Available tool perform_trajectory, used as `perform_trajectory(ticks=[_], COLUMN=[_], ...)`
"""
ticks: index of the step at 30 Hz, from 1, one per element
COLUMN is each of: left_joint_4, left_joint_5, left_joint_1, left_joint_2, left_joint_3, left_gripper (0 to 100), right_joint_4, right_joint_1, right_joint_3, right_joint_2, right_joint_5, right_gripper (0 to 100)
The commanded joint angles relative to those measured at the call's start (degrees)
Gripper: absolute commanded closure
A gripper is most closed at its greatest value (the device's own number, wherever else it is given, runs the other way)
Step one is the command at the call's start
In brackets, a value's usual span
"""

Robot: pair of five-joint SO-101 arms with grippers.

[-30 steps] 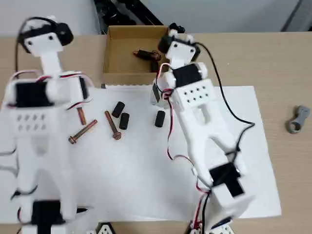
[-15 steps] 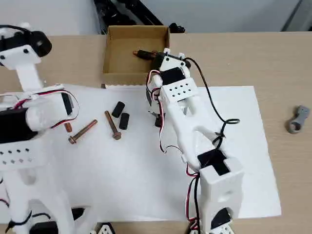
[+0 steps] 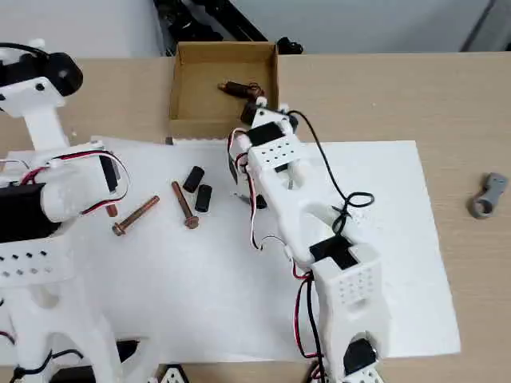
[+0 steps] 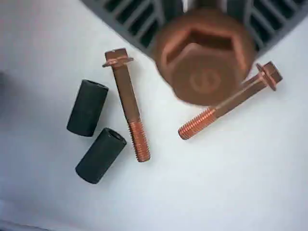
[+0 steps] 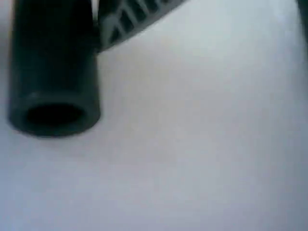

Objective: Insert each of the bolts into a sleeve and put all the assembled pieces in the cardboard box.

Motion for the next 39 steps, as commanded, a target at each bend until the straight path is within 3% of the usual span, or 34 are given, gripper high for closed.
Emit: perform_trajectory(ticks=[1, 32, 39], left_joint_4=[-0.62, 0.35, 0.44], left_joint_5=[-0.26, -0.26, -0.35], left_joint_1=[0.00, -0.09, -0.18], left_joint_2=[-1.41, -1.67, -1.76], left_joint_3=[-0.22, 0.48, 1.01], left_gripper=[99, 99, 99], right_joint_4=[-0.66, -0.40, -0.40], right_joint_1=[-0.84, -0.66, -0.57], right_joint_3=[-0.44, -0.44, -0.35], right_joint_2=[-0.04, 0.13, 0.13], right_joint_5=[-0.35, 3.08, 5.54], right_gripper=[80.0, 80.5, 99.4])
